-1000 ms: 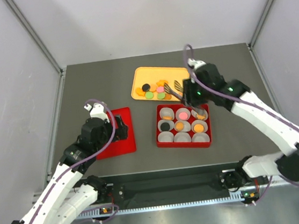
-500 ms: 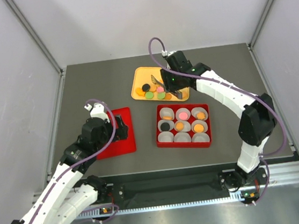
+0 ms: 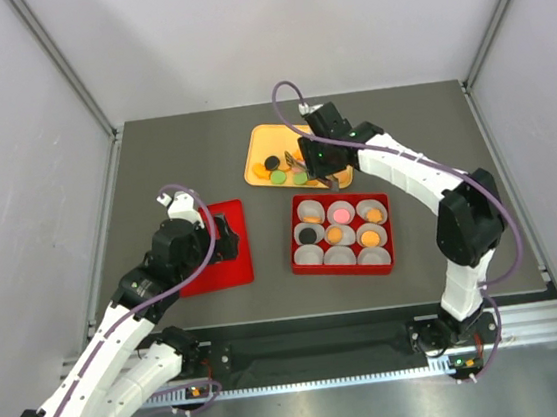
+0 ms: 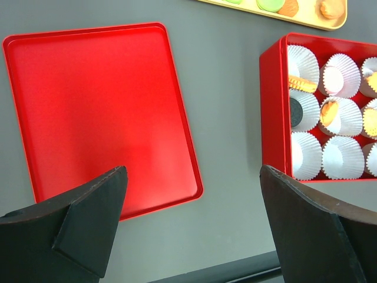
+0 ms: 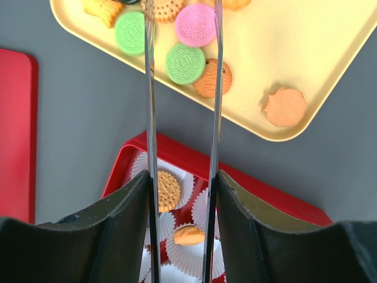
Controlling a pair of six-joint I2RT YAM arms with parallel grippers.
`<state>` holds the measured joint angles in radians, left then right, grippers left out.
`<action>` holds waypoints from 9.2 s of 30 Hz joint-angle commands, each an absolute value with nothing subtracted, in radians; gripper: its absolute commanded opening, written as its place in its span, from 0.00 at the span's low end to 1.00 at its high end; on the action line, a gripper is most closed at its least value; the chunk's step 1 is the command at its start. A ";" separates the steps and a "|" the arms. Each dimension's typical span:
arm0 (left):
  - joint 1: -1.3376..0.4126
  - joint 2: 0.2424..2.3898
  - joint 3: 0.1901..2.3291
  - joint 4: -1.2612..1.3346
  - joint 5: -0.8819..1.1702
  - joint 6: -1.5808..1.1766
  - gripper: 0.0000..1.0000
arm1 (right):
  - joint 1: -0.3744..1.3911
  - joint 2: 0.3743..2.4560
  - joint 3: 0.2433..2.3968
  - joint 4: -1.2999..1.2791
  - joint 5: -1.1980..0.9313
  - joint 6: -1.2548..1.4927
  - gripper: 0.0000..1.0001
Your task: Pack the cookies
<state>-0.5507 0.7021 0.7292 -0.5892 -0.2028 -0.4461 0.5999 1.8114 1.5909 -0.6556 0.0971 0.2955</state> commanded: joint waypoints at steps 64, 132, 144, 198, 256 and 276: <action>-0.554 0.700 0.732 -0.575 -0.232 -0.454 0.99 | 0.580 1.536 1.500 -0.646 0.055 0.287 0.30; -0.554 0.715 0.730 -0.572 -0.218 -0.453 0.99 | 0.979 0.979 0.854 -0.713 0.006 0.600 0.38; -0.554 0.712 0.730 -0.572 -0.219 -0.454 0.99 | 0.982 0.973 0.856 -0.718 0.012 0.603 0.43; -0.554 0.706 0.732 -0.574 -0.224 -0.454 0.99 | 0.509 1.789 1.566 -0.569 0.106 0.129 0.50; -0.554 0.701 0.732 -0.571 -0.215 -0.453 0.99 | 0.465 1.297 1.281 -0.638 -0.034 0.232 0.26; -0.554 0.712 0.730 -0.566 -0.195 -0.449 0.99 | 0.741 0.890 0.999 -0.933 0.027 0.469 0.27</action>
